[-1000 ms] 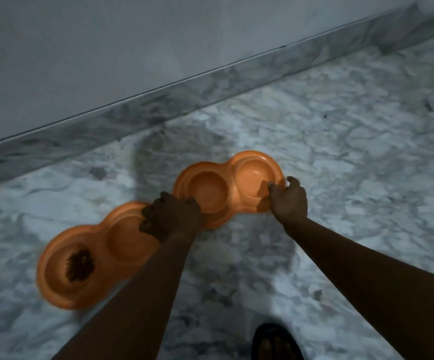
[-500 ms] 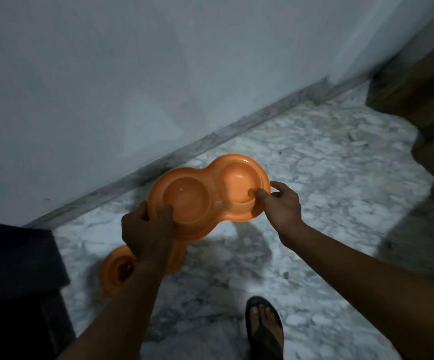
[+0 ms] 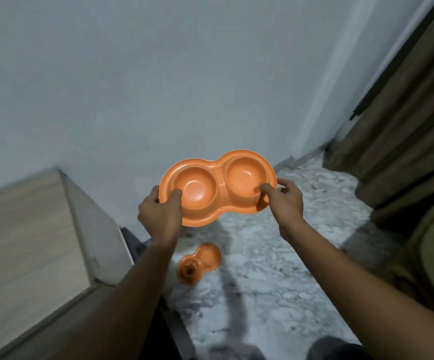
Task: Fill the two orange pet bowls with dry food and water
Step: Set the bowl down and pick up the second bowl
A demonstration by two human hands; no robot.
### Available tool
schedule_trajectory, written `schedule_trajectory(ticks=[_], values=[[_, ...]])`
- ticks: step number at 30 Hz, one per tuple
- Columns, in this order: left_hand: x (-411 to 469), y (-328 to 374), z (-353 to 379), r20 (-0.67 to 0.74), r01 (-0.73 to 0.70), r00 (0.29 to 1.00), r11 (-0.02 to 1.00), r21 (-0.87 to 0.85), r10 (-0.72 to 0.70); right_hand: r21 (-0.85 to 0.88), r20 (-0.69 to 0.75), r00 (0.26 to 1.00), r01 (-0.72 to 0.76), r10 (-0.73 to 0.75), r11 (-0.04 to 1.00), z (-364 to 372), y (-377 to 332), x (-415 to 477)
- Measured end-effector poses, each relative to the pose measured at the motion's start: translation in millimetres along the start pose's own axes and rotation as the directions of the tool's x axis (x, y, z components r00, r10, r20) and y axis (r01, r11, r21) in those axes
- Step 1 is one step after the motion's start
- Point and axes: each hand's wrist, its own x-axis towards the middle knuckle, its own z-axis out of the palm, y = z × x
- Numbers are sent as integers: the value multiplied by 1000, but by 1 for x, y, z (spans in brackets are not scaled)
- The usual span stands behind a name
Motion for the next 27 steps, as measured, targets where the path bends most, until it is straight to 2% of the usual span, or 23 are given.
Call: schedule_trajectory(ticks=[5,8,13,16,21,27], values=[[-35,43,-103,-86,-114,990,993,-15,112,38,70,994,80,-82,996,0,-40,-97],[-59,35,-169,-139,-85,987,996,-14,83,39,164,982,93,-98,995,12,-37,-150],[-96,6,-277,-79,-27,997,1000,-4,26,34,239,968,74,-80,997,40,-19,-238],[-113,-6,-340,-118,-13,993,1000,4,13,1,313,947,80,-76,997,60,-9,-292],[-125,-20,-442,-296,-27,955,1000,-13,22,-68,458,886,123,-79,990,114,2,-375],[-93,-48,-560,-388,6,921,996,-91,-41,-115,570,817,178,-82,977,214,17,-459]])
